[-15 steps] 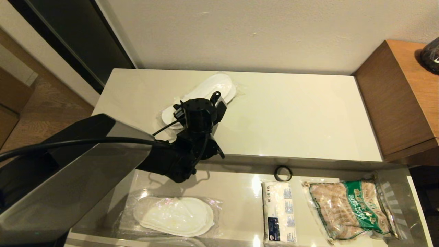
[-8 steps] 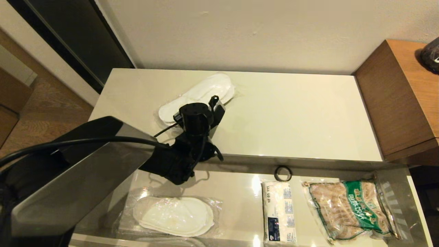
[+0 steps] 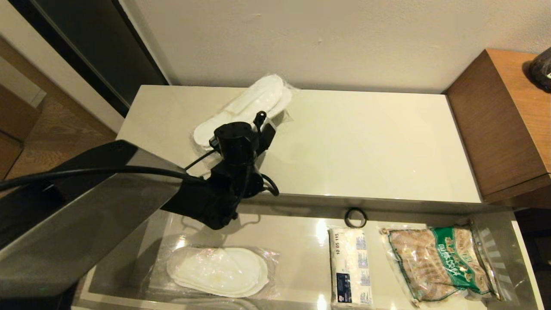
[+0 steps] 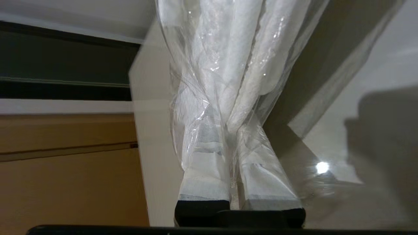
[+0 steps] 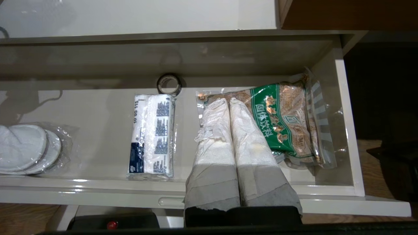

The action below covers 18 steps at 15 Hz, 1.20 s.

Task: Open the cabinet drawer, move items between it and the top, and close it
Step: Pick up the disposable slippers on the table, then put the disposable slippers in the drawer

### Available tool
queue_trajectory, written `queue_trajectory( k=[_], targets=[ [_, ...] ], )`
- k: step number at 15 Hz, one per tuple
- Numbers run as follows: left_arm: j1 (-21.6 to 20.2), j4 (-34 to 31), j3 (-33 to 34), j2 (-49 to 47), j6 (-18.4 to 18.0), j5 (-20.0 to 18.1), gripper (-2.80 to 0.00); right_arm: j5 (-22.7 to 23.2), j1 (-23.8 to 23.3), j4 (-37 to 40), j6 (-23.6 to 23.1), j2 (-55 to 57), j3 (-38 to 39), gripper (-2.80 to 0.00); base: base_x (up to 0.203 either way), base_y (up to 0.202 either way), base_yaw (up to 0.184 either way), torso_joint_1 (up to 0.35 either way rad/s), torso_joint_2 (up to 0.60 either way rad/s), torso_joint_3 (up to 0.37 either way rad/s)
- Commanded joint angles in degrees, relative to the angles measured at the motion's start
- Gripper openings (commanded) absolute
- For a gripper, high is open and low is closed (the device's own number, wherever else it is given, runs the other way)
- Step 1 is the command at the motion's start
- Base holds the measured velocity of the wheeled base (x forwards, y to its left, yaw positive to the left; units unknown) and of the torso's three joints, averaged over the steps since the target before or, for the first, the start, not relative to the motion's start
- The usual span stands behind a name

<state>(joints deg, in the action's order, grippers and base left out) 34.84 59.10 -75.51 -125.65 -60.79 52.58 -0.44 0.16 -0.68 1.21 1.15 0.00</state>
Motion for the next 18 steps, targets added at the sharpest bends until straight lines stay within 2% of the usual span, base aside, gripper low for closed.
queue_trajectory(
  k=[1,3,5,7,10,13,16,17,18],
  targets=[
    [0.86,0.58,2.56,5.70,-0.26,0.29,-2.80,0.00,0.02,-0.02,0.02,0.00,0.16,-2.80,0.000,0.000,0.000,0.000,0.00,0.000],
    [2.66,0.10,7.61,10.72,-0.10,-0.15,-2.80,0.00,0.02,-0.02,0.02,0.00,0.18,-2.80,0.000,0.000,0.000,0.000,0.00,0.000],
    [6.28,-2.19,13.08,17.50,-0.01,-3.04,-2.80,0.00,0.02,-0.02,0.02,0.00,0.18,-2.80,0.000,0.000,0.000,0.000,0.00,0.000],
    [12.37,-10.55,16.41,23.41,1.00,-5.01,-2.80,0.00,0.02,-0.02,0.02,0.00,0.17,-2.80,0.000,0.000,0.000,0.000,0.00,0.000],
    [18.92,-28.25,15.44,27.02,9.76,-7.91,-2.80,0.00,0.02,-0.02,0.02,0.00,0.17,-2.80,0.000,0.000,0.000,0.000,0.00,0.000],
    [23.77,-48.84,10.16,28.61,18.52,-12.29,-2.80,0.00,0.02,-0.02,0.02,0.00,0.17,-2.80,0.000,0.000,0.000,0.000,0.00,0.000],
    [28.37,-69.90,1.89,28.08,28.81,-20.74,-2.80,0.00,0.02,-0.02,0.02,0.00,0.16,-2.80,0.000,0.000,0.000,0.000,0.00,0.000],
    [30.30,-74.92,-0.70,26.77,31.62,-23.09,-2.80,0.00,0.02,-0.02,0.02,0.02,0.15,-2.80,0.000,0.000,0.000,0.000,0.00,0.000],
    [31.58,-77.06,-1.54,25.50,32.90,-24.39,-2.80,0.00,0.02,0.07,0.11,0.00,0.18,-2.80,0.000,0.000,0.000,0.000,0.00,0.000]
  ],
)
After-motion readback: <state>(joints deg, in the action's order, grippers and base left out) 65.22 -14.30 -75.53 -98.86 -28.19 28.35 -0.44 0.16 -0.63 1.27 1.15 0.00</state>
